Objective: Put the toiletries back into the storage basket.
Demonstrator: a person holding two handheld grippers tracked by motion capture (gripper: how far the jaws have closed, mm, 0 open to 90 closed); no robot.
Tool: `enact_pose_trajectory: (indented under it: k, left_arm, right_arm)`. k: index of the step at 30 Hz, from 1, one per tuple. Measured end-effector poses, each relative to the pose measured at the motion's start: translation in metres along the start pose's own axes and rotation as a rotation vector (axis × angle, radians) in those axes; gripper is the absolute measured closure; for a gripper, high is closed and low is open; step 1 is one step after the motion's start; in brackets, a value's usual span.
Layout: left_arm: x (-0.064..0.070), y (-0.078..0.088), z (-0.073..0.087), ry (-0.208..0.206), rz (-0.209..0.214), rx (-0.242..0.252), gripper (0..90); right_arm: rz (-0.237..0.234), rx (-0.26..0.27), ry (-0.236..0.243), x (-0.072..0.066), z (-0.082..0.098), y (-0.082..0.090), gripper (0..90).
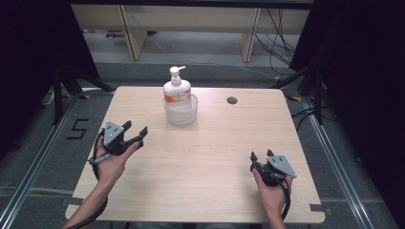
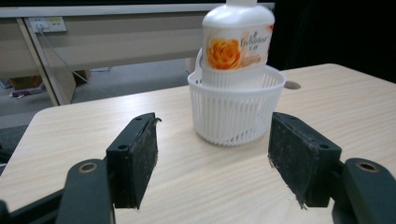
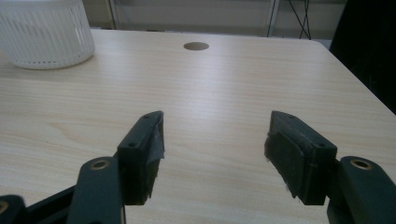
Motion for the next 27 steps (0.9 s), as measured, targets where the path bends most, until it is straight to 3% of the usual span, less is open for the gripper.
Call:
enact_pose_trajectory:
  k: [2, 3, 6, 7, 9, 10, 14, 16, 19, 20, 22, 26, 27]
  left_arm:
    - [-0.003, 0.001, 0.008, 0.006, -0.004, -0.002, 32.2]
    - [-0.005, 0.002, 0.013, 0.007, -0.006, -0.007, 32.4]
    - [-0.007, 0.003, 0.022, 0.01, -0.009, -0.005, 33.0]
    - [-0.008, 0.003, 0.026, 0.011, -0.009, -0.005, 33.1]
    - [-0.01, 0.003, 0.032, 0.01, -0.013, -0.012, 33.0]
    - [-0.011, 0.003, 0.035, 0.01, -0.015, -0.009, 33.1]
    - [-0.016, 0.002, 0.046, 0.02, -0.022, -0.018, 33.0]
    - [-0.018, 0.001, 0.052, 0.021, -0.024, -0.019, 33.0]
    - [-0.021, 0.0, 0.061, 0.03, -0.035, -0.026, 33.0]
    - [-0.022, -0.001, 0.063, 0.033, -0.035, -0.03, 33.0]
    - [-0.024, -0.003, 0.067, 0.037, -0.033, -0.035, 32.7]
    - [-0.026, -0.004, 0.07, 0.035, -0.04, -0.023, 32.6]
    - [-0.026, -0.004, 0.071, 0.034, -0.039, -0.02, 32.7]
  right_arm:
    - [0.0, -0.003, 0.01, 0.0, 0.0, -0.001, 37.5]
    - [-0.014, -0.006, -0.024, -0.003, 0.0, -0.001, 37.5]
    - [-0.01, -0.004, -0.026, -0.003, 0.001, -0.001, 37.5]
    - [0.003, 0.0, 0.008, 0.0, 0.0, -0.001, 37.5]
    - [0.004, -0.002, 0.009, 0.0, 0.001, -0.001, 37.5]
    - [-0.006, -0.009, -0.019, -0.002, 0.001, -0.001, 37.5]
    - [-0.003, -0.008, -0.014, -0.001, 0.001, -0.001, 37.5]
    - [0.008, -0.012, 0.027, 0.002, 0.001, 0.0, 37.5]
    - [0.003, -0.007, 0.012, 0.001, 0.001, -0.001, 37.5]
    - [-0.002, -0.007, -0.013, -0.001, 0.002, -0.001, 37.5]
    - [0.008, -0.01, 0.006, 0.001, 0.002, -0.002, 37.5]
    - [0.02, -0.008, 0.0, 0.0, 0.002, -0.002, 37.4]
    - [0.021, -0.006, 0.021, 0.001, 0.002, -0.003, 37.4]
Point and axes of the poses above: each handheld gripper's, and its own axes: y roughly backward along the jaws, z roughly out of its underside, x roughly to its right, the point moved 8 cm from there along -y, roughly forward along the jaws, and after that the axes turned 14 degrees about -x, right-handed, at the moved point
